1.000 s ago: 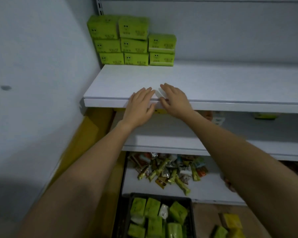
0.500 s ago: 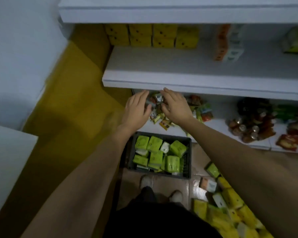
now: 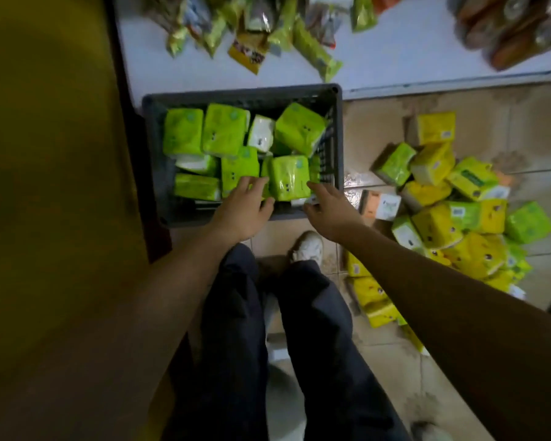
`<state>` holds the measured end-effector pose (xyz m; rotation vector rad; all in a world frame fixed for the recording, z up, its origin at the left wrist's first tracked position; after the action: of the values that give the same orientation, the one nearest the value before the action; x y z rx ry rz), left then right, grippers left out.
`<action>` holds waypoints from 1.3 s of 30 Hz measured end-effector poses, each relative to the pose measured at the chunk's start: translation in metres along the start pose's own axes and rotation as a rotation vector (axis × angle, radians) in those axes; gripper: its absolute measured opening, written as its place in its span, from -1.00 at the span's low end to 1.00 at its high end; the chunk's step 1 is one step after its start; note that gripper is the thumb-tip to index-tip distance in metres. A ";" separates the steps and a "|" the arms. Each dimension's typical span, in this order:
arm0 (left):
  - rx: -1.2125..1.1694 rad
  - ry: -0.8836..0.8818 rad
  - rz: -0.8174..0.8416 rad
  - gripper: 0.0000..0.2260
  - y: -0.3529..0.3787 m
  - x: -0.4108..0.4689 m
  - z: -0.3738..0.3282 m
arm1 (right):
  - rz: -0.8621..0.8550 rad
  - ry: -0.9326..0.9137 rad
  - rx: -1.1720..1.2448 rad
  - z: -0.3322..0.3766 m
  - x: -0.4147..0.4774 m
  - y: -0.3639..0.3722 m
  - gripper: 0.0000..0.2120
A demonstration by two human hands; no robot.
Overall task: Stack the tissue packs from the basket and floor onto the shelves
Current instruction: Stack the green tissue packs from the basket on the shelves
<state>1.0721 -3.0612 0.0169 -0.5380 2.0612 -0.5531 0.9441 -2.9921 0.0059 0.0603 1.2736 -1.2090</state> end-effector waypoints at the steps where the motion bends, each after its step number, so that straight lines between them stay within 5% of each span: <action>1: 0.001 -0.022 0.034 -0.54 0.022 0.020 0.013 | 0.013 0.018 0.011 -0.015 0.019 0.014 -0.50; 6: -0.061 -0.096 0.188 -0.47 0.112 0.092 0.055 | 0.099 0.054 0.014 -0.060 0.105 0.069 -0.45; 12: -0.427 -0.249 0.146 -0.32 0.159 0.157 0.091 | 0.064 0.120 0.204 -0.079 0.182 0.098 -0.37; 18: -0.927 -0.462 -0.110 -0.48 0.152 0.151 0.108 | -0.020 0.138 0.437 -0.074 0.182 0.100 -0.43; 25: -1.165 -0.616 -0.167 -0.68 0.107 0.069 0.083 | -0.027 0.212 0.570 -0.031 0.108 0.052 -0.56; 30: -1.327 -0.625 -0.211 -0.76 0.041 -0.003 0.047 | -0.022 0.174 0.633 0.016 0.024 -0.006 -0.42; 39: -1.413 -0.375 -0.056 -0.29 -0.106 -0.177 -0.080 | -0.143 -0.066 0.684 0.136 -0.169 -0.148 -0.41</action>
<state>1.1088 -3.0320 0.2335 -1.3422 1.7818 1.0379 0.9641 -3.0330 0.2645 0.4281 0.7685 -1.7120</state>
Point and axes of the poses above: each hand's wrist, its own x-axis towards the middle knuckle, its own y-axis out of the palm, z = x × y, the point moved 10 cm from there along x, towards the middle knuckle, and after that the axes turned 2 degrees about y, right-handed, at the moved point
